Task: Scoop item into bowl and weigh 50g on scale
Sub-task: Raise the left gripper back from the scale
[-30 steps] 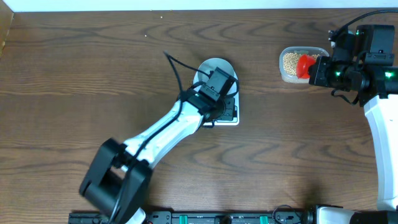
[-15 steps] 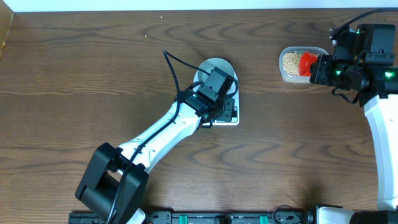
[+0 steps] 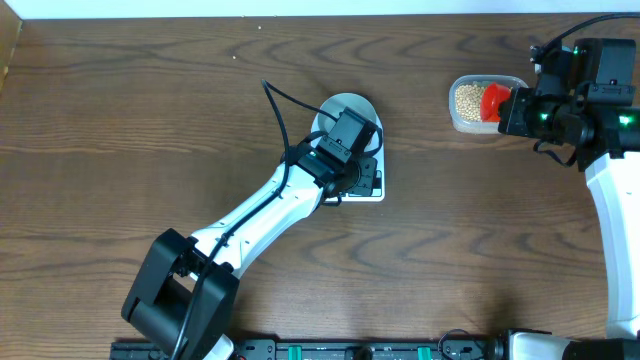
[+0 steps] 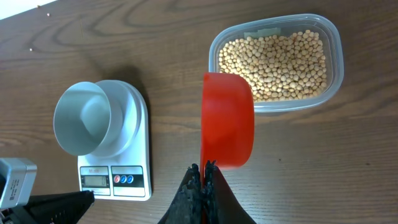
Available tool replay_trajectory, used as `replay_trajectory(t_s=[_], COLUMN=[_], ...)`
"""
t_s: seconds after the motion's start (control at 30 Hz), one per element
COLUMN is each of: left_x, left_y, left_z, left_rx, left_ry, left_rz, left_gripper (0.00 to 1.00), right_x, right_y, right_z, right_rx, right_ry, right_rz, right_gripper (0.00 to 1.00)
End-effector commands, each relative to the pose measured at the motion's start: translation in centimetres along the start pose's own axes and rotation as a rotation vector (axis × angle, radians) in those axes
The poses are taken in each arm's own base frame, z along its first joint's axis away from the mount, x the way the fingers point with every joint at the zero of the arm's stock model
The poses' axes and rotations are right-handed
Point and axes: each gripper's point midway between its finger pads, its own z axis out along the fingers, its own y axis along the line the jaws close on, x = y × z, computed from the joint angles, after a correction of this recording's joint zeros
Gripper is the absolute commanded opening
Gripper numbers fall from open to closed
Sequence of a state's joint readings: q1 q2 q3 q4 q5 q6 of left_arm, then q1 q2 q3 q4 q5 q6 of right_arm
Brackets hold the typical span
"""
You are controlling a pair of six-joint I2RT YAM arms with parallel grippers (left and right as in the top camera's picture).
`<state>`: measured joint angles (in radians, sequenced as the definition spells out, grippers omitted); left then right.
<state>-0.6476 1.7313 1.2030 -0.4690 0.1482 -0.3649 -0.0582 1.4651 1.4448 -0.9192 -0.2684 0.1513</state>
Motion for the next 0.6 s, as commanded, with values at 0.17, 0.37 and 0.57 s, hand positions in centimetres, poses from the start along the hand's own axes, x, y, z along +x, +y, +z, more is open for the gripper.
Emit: replay_trajectory(t_s=[0.17,0.37,0.57], left_x=[-3.1,-4.2,-4.9], left_y=[1.2,3.6,5.6], left_z=[-4.6,-6.7,-8.1], left_rx=[0.018,-0.006,-0.024], left_ry=[-0.127,-0.167,-0.194], left_rz=[-0.032,-0.095,-0.14], left_gripper=[0.07,0.07,0.07], right_x=[-0.7,-0.6,-0.5], right_y=[0.1,0.2,0.5], right_z=[-0.7,-0.7,-0.7], right_rx=[0.005,-0.005,-0.01], right_ry=[-0.029,-0.027,-0.024], right_rz=[-0.016,-0.016,-0.02], right_gripper=[0.01,0.01,0.01])
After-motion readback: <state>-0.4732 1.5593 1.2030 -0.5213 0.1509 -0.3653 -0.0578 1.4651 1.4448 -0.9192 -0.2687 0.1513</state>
